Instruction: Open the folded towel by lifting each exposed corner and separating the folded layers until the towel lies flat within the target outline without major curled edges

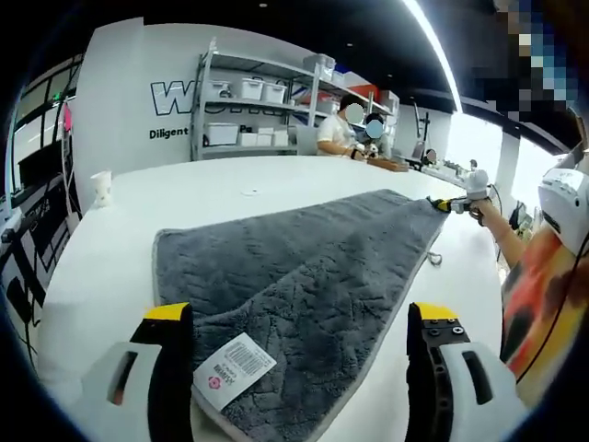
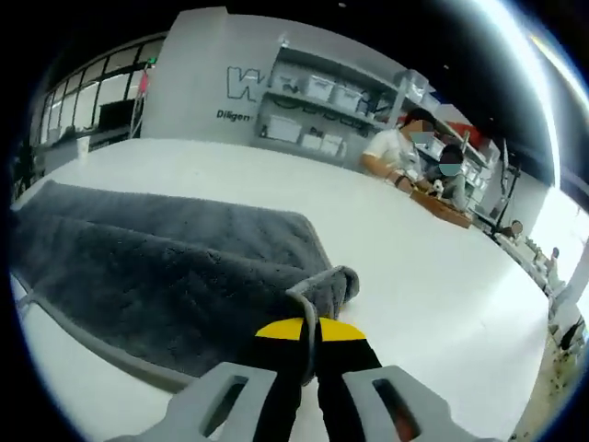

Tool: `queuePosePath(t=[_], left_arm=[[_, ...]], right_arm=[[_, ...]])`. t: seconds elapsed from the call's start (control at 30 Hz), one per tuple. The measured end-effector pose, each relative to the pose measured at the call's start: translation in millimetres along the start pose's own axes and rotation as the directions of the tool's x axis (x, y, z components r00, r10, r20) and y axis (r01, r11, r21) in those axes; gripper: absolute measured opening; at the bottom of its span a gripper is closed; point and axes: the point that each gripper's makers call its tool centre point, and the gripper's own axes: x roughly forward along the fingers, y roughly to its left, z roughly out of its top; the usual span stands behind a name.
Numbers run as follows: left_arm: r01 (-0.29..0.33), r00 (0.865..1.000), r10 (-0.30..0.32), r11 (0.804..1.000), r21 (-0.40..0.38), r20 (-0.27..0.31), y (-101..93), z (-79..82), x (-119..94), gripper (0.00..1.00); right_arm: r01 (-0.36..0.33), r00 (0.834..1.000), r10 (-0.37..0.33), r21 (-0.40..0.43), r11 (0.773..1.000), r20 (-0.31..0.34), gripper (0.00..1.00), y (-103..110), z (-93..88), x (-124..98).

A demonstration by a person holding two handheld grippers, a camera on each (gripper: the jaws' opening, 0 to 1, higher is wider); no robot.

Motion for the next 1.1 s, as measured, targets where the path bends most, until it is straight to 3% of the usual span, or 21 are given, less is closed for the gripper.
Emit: queuePosePath(t=[0.6, 0.7, 0.8, 0.9, 0.97, 1.1], left_arm=[[0.006, 1.000, -0.006, 1.000, 0.014, -0.024, -4.0, -2.5, 1.9, 0.93], [0.009, 1.000, -0.009, 1.000, 0.013, -0.022, -4.8, -2.2, 2.5, 0.93], [0.013, 1.000, -0.012, 1.000, 0.010, -0.015, -5.4, -0.6, 3.3, 0.93], [0.013, 1.000, -0.013, 1.000, 0.010, -0.015, -4.5, -0.6, 3.4, 0.93], [0.011, 1.000, -0.011, 1.000, 0.011, -0.017, -4.1, -1.0, 3.3, 0.93], [0.008, 1.000, -0.008, 1.000, 0.008, -0.011, -3.4, -0.3, 2.2, 0.93]], right_arm=[[0.036, 0.997, -0.033, 0.051, 0.998, -0.075, 0.01, -19.2, -36.7, -13.8], [0.079, 0.994, -0.075, 0.048, 0.996, -0.084, 0.10, -28.0, -39.4, -16.2], [0.132, 0.987, -0.126, 0.056, 0.990, -0.099, 0.29, -40.6, -41.7, -19.6], [0.212, 0.969, -0.203, 0.057, 0.975, -0.144, 0.49, -59.2, -48.2, -26.3], [0.242, 0.963, -0.233, 0.053, 0.969, -0.138, 0.59, -66.1, -48.2, -27.5], [0.239, 0.963, -0.226, 0.084, 0.967, -0.147, 0.55, -70.8, -53.2, -32.8]])
